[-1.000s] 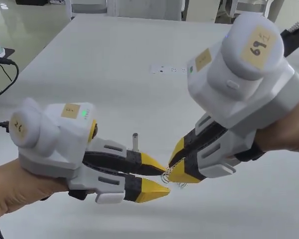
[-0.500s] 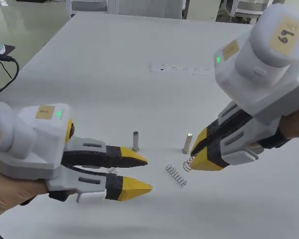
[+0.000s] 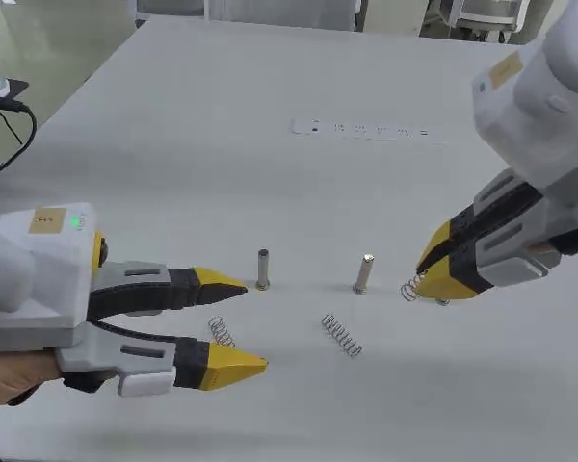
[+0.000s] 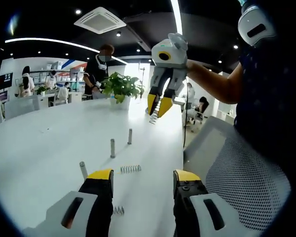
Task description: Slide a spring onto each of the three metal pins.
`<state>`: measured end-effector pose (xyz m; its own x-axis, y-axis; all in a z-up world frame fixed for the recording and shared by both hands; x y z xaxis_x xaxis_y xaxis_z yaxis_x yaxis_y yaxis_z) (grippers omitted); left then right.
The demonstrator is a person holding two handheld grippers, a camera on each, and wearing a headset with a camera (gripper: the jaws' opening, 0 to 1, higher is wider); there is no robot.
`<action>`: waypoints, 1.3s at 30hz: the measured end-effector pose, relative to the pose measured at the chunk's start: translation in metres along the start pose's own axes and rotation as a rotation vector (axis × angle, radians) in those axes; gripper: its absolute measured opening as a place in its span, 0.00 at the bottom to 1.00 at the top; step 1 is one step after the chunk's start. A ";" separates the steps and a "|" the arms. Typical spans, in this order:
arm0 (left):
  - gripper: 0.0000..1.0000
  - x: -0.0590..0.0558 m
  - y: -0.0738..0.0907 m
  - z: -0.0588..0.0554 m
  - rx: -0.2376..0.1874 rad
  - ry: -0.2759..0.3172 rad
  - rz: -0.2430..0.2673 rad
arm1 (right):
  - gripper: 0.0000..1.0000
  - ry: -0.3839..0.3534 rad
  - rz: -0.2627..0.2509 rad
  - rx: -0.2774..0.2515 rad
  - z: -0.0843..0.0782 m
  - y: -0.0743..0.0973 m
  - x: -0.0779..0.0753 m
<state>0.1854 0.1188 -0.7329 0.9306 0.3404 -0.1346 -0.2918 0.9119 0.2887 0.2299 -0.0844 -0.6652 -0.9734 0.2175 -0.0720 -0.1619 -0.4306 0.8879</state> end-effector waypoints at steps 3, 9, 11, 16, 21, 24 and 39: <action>0.46 0.001 0.002 -0.002 0.002 0.005 0.014 | 0.08 -0.019 -0.016 0.010 -0.005 0.003 -0.009; 0.52 0.003 0.007 -0.005 0.009 0.004 0.041 | 0.08 -0.053 -0.036 0.039 -0.014 0.006 -0.027; 0.54 0.004 0.009 -0.005 0.007 0.003 0.051 | 0.08 -0.066 -0.040 0.051 -0.018 0.006 -0.033; 0.55 0.005 0.013 -0.007 0.003 0.011 0.072 | 0.08 -0.085 -0.049 0.095 -0.028 0.004 -0.046; 0.56 0.005 0.015 -0.008 0.007 0.014 0.081 | 0.08 -0.101 -0.060 0.142 -0.036 -0.002 -0.059; 0.57 0.004 0.015 -0.009 0.014 0.011 0.084 | 0.08 -0.105 -0.076 0.175 -0.042 -0.005 -0.068; 0.67 0.008 0.017 -0.011 0.006 0.007 0.116 | 0.08 -0.140 -0.065 0.238 -0.055 -0.026 -0.087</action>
Point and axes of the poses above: the centre of the closed fingertips' face, and the gripper's own axes: y roughly backward along the fingers, x roughly to its left, z roughly out of its top, the point moved 6 cm from there along y, roughly backward along the fingers, and after that the axes turned 3 degrees about -z, right-handed, at the moved point
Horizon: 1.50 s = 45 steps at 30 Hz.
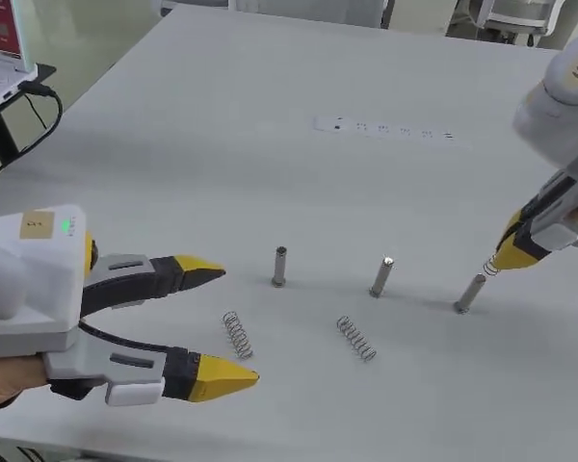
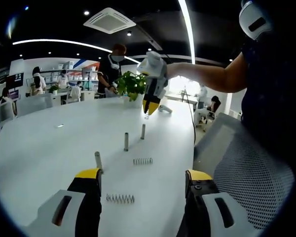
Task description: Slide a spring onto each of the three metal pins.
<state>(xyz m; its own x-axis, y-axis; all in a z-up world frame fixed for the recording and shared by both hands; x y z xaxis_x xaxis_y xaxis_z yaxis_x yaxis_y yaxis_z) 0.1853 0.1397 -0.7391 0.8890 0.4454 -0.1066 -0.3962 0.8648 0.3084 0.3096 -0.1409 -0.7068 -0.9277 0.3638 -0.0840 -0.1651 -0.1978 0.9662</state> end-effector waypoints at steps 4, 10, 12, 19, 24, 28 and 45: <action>0.71 0.001 0.000 -0.001 0.006 -0.016 0.011 | 0.08 -0.007 0.005 0.008 -0.001 -0.004 -0.003; 0.79 0.002 0.000 -0.002 0.027 -0.066 0.028 | 0.08 -0.012 0.009 0.018 -0.003 -0.009 -0.006; 0.80 0.002 0.000 -0.003 0.038 -0.091 0.033 | 0.08 -0.009 0.005 0.026 -0.003 -0.011 -0.008; 0.83 0.001 -0.001 -0.002 0.051 -0.139 0.038 | 0.08 -0.009 0.005 0.038 -0.005 -0.014 -0.012; 0.84 0.002 0.000 -0.001 0.053 -0.158 0.043 | 0.08 -0.007 0.008 0.043 -0.004 -0.017 -0.014; 0.84 0.002 -0.001 -0.002 0.060 -0.167 0.044 | 0.08 -0.007 0.011 0.044 -0.003 -0.019 -0.016; 0.82 0.002 0.001 -0.003 0.066 -0.159 0.043 | 0.08 -0.010 0.027 0.058 -0.003 -0.030 -0.017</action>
Point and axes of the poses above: the centre of the closed fingertips' face, and the gripper's own axes: y roughly backward along the fingers, x roughly to its left, z roughly out of its top, the point moved 6 cm from there along y, roughly backward along the fingers, and after that the axes turned 3 degrees about -z, right-handed, at the moved point
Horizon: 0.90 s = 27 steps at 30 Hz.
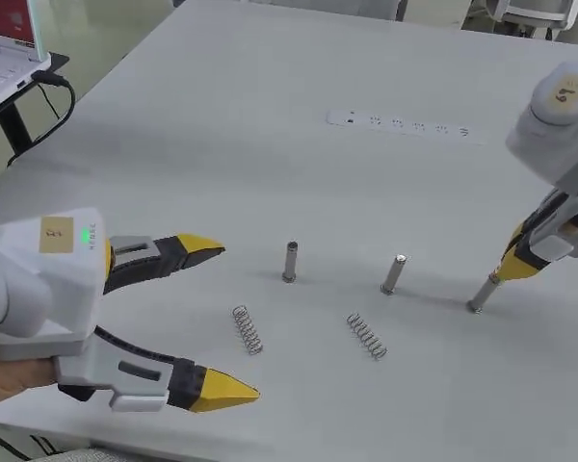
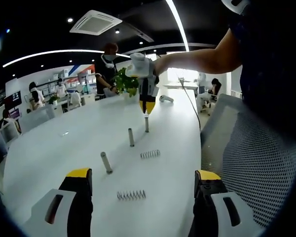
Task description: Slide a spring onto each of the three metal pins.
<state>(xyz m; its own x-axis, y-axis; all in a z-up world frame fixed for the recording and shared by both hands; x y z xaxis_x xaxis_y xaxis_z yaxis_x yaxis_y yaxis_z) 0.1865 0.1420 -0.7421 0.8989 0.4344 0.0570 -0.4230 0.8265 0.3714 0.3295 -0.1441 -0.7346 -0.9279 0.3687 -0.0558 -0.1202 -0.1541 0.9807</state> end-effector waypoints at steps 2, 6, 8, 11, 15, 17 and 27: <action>0.81 0.000 0.001 0.000 0.001 0.002 0.001 | 0.08 0.000 0.005 0.004 0.000 -0.003 0.000; 0.81 0.001 0.001 0.000 -0.001 0.005 0.002 | 0.08 -0.002 0.010 0.012 0.000 -0.008 0.001; 0.81 0.001 0.001 0.000 -0.002 0.006 0.001 | 0.08 -0.002 0.013 0.014 0.000 -0.010 0.001; 0.80 0.001 0.001 -0.001 0.001 0.007 0.000 | 0.08 0.000 0.012 0.025 -0.001 -0.014 0.002; 0.80 0.000 0.000 0.000 0.000 0.007 -0.003 | 0.08 0.003 0.011 0.034 -0.001 -0.020 0.004; 0.79 0.001 0.000 0.000 0.001 0.007 -0.004 | 0.08 0.006 0.009 0.039 -0.001 -0.022 0.005; 0.78 0.001 0.001 0.001 0.002 0.006 -0.003 | 0.08 0.004 0.003 0.054 -0.003 -0.036 0.008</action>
Point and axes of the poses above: the centre of the closed fingertips' face, and the gripper's own axes: y roughly backward along the fingers, x roughly to its left, z roughly out of its top, the point moved 6 cm from there along y, roughly backward along the fingers, and after that the axes turned 3 degrees about -z, right-handed, at the moved point
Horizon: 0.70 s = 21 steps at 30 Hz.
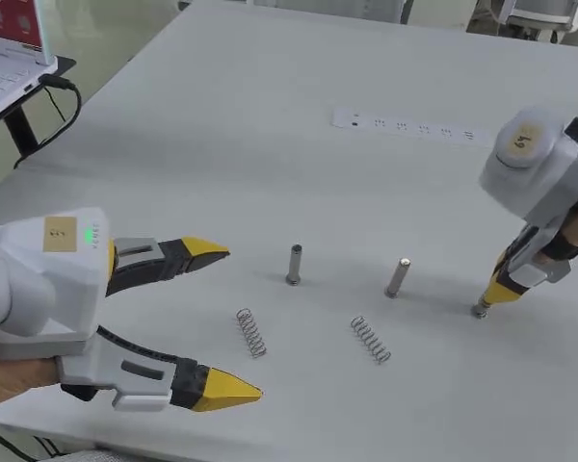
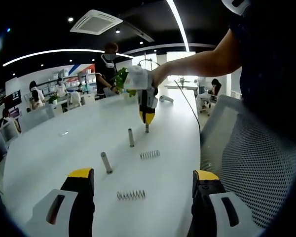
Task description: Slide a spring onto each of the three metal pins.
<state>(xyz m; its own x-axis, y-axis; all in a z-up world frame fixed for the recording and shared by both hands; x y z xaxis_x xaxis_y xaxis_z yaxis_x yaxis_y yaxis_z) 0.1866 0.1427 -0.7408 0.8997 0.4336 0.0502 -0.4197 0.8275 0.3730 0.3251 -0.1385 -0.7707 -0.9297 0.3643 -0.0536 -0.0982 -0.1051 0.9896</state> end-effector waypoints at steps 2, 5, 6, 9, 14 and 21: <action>0.78 0.000 0.000 0.000 0.000 0.001 0.000 | 0.08 -0.002 0.000 0.005 0.000 -0.002 0.001; 0.78 -0.001 0.001 0.000 0.000 0.002 0.001 | 0.08 0.001 -0.002 0.008 0.000 -0.004 0.001; 0.78 -0.001 0.001 0.000 0.001 0.001 0.001 | 0.08 0.003 -0.004 0.007 0.000 -0.005 0.001; 0.78 -0.001 0.001 0.000 -0.001 0.001 0.002 | 0.08 0.001 -0.003 0.008 0.001 -0.007 0.001; 0.78 -0.001 0.002 0.000 -0.002 0.002 0.004 | 0.09 0.006 -0.009 0.009 0.000 -0.011 0.001; 0.77 -0.001 0.001 -0.001 0.002 0.004 0.002 | 0.09 -0.009 -0.006 -0.001 0.000 -0.012 0.000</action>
<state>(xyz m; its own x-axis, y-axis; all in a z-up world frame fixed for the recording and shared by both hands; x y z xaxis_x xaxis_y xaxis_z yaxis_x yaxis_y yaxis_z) 0.1853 0.1438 -0.7412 0.8985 0.4364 0.0473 -0.4210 0.8261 0.3745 0.3260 -0.1368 -0.7826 -0.9261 0.3728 -0.0583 -0.1042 -0.1040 0.9891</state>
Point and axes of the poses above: the centre of the closed fingertips' face, and the gripper's own axes: y roughly backward along the fingers, x roughly to its left, z roughly out of its top, the point moved 6 cm from there along y, roughly backward along the fingers, and after that the axes turned 3 degrees about -z, right-handed, at the moved point
